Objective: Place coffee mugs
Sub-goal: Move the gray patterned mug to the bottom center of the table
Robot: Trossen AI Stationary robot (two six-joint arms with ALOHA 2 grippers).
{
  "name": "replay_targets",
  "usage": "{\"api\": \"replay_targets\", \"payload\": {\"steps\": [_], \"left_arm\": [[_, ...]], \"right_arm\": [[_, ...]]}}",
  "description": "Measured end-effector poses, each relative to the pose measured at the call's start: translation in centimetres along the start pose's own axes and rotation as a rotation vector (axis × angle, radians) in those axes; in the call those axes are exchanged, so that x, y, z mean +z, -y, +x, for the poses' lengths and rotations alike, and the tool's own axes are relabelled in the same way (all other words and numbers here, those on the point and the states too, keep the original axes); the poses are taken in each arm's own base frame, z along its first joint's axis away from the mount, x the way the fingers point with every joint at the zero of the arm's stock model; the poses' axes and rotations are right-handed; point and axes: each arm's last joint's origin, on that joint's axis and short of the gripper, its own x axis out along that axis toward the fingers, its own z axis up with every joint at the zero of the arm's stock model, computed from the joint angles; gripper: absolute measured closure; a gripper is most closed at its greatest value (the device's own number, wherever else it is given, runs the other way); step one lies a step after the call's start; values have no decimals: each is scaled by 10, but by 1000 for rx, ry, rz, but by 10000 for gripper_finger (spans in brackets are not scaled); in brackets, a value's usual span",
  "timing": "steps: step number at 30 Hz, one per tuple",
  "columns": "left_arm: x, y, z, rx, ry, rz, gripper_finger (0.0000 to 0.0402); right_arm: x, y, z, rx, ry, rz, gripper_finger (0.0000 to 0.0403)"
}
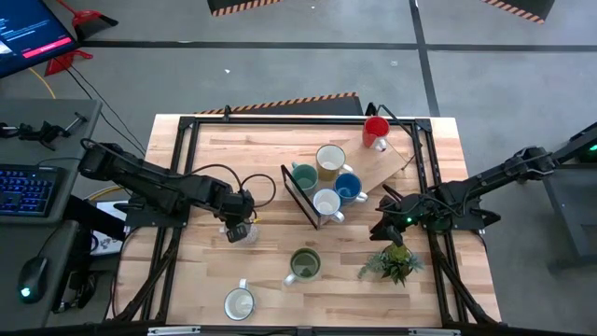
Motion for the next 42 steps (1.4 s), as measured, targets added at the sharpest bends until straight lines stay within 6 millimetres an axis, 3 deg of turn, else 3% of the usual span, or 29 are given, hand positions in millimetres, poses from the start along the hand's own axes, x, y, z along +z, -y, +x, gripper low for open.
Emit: {"api": "replay_targets", "payload": {"steps": [20,25,32,37,42], "left_arm": [[0,0,0,-1,0,-8,367],[0,0,0,-17,-12,17,391],[0,-4,-1,-3,-37,7,394],[13,-11,-26,31,-69,29,394],[43,-13,-71,14,29,64,394]], "right_arm": [[0,0,0,0,0,0,242],[0,0,0,0,0,0,242],[0,0,0,0,0,0,242],[0,0,0,0,1,0,242],[0,0,0,-8,6,0,242]]}}
